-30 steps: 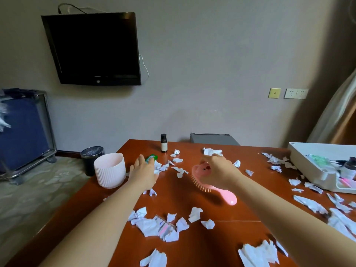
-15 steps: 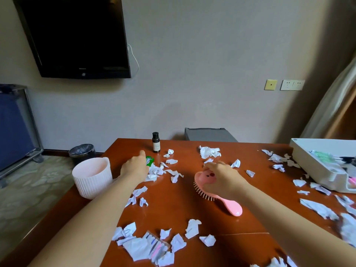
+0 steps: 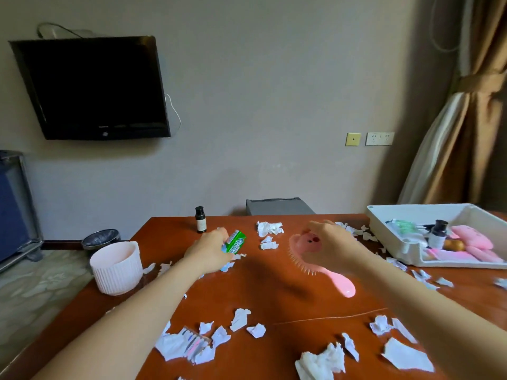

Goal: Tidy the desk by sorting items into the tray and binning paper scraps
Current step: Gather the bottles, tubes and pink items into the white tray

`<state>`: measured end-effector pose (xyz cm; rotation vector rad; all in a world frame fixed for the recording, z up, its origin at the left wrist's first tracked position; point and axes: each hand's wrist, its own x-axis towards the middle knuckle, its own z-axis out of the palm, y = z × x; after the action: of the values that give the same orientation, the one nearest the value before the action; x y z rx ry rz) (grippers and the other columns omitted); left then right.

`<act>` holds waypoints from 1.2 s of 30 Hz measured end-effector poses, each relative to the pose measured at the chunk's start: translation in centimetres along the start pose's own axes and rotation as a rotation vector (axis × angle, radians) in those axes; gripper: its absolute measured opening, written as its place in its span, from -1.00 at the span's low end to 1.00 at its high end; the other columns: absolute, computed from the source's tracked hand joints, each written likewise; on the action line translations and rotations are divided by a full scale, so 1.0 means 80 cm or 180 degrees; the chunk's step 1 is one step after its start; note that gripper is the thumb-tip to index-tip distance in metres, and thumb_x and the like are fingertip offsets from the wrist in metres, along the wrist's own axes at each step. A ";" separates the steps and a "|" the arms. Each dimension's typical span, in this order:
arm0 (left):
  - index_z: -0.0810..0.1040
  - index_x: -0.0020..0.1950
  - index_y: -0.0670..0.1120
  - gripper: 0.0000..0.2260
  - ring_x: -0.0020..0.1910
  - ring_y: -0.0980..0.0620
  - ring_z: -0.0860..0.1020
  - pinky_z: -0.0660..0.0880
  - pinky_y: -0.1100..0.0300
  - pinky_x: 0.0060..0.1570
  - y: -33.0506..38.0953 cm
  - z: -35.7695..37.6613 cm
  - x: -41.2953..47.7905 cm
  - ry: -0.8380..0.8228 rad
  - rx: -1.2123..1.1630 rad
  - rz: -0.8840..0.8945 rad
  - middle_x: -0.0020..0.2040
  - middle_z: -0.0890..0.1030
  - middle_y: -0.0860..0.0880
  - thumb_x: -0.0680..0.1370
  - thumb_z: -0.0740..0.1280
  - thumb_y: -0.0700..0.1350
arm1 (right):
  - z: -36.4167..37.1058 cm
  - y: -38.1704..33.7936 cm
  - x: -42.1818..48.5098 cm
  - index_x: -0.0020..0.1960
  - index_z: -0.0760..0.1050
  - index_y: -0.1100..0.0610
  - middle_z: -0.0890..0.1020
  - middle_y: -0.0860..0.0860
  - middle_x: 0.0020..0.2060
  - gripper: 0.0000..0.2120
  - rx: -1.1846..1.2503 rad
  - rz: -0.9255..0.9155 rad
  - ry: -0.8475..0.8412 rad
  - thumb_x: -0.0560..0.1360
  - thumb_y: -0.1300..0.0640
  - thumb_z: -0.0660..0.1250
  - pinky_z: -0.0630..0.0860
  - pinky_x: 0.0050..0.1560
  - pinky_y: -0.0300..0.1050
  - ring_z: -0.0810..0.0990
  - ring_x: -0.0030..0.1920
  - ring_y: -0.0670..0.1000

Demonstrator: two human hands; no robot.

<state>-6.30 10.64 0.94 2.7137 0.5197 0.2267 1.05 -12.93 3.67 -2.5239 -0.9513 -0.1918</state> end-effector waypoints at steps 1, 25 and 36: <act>0.38 0.00 -0.03 -0.78 -0.03 0.00 0.58 0.56 0.13 -0.13 0.017 -0.001 -0.008 0.0007 -0.0200 0.0044 0.09 0.59 -0.09 0.49 0.40 -0.06 | -0.013 0.006 -0.007 0.16 0.49 0.08 0.57 0.03 0.04 -0.70 -0.0028 0.0010 0.0084 0.45 0.05 0.33 0.54 -0.21 -0.26 0.53 -0.09 0.00; 0.44 0.03 -0.04 -0.91 -0.01 -0.06 0.60 0.56 0.05 -0.02 0.404 0.101 -0.052 -0.0214 -0.1922 0.1214 0.00 0.60 -0.08 0.56 0.31 -0.11 | -0.229 0.236 -0.166 0.03 0.52 0.10 0.61 0.04 -0.13 -0.69 0.0496 0.1293 0.1422 0.43 -0.10 0.37 0.63 -0.06 0.05 0.62 -0.10 0.09; 0.35 0.40 0.07 -0.59 0.06 -0.10 0.54 0.47 0.11 0.00 0.513 0.144 0.058 -0.0183 -0.1179 0.1622 0.14 0.59 -0.09 0.57 0.27 -0.15 | -0.239 0.363 -0.113 -0.02 0.51 0.12 0.56 0.02 -0.20 -0.74 0.0409 0.1633 0.1528 0.45 -0.06 0.36 0.50 -0.24 -0.16 0.55 -0.19 0.03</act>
<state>13.88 -26.79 6.51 2.4255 -0.2241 0.3359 13.77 -46.23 8.17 -2.3471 -0.1197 -0.5233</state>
